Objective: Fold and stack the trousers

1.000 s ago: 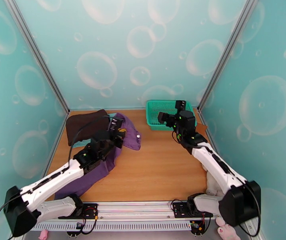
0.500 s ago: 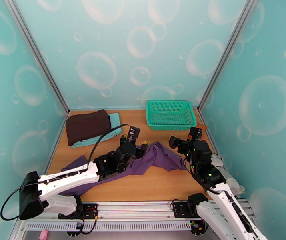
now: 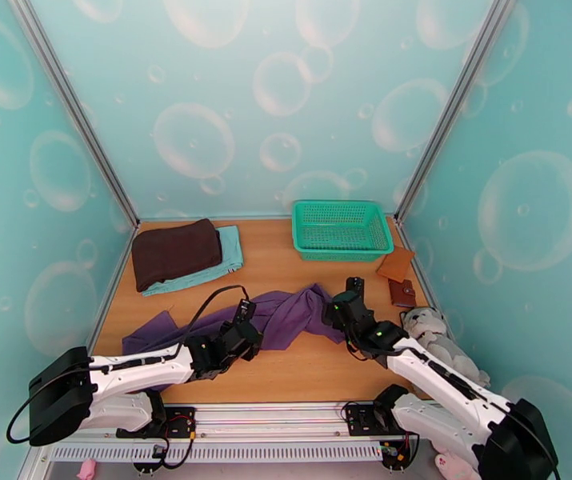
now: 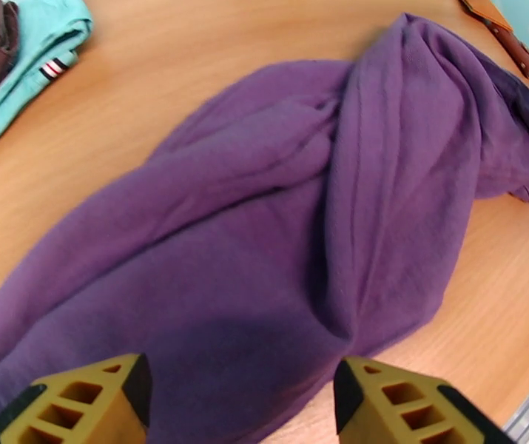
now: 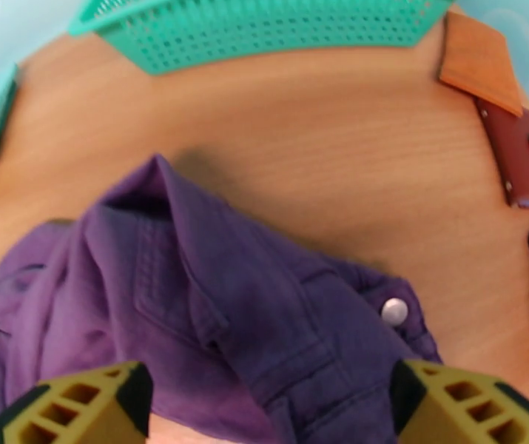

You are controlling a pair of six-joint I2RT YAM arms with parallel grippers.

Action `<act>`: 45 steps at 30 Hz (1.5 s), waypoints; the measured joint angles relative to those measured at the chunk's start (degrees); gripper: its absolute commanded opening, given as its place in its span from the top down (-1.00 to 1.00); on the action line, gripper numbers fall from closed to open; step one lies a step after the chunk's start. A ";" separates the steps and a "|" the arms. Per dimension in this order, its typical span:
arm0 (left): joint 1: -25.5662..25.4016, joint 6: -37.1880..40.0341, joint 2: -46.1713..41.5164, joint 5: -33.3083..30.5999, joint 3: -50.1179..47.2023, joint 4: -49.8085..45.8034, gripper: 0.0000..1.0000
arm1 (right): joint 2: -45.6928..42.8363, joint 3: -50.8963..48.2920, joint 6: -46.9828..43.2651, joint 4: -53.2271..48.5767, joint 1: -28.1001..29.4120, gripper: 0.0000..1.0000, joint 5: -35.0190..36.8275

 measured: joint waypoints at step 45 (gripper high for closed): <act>-4.07 -5.01 -13.40 -19.37 0.02 -5.92 1.00 | -19.76 8.44 -7.93 0.74 2.21 1.00 9.92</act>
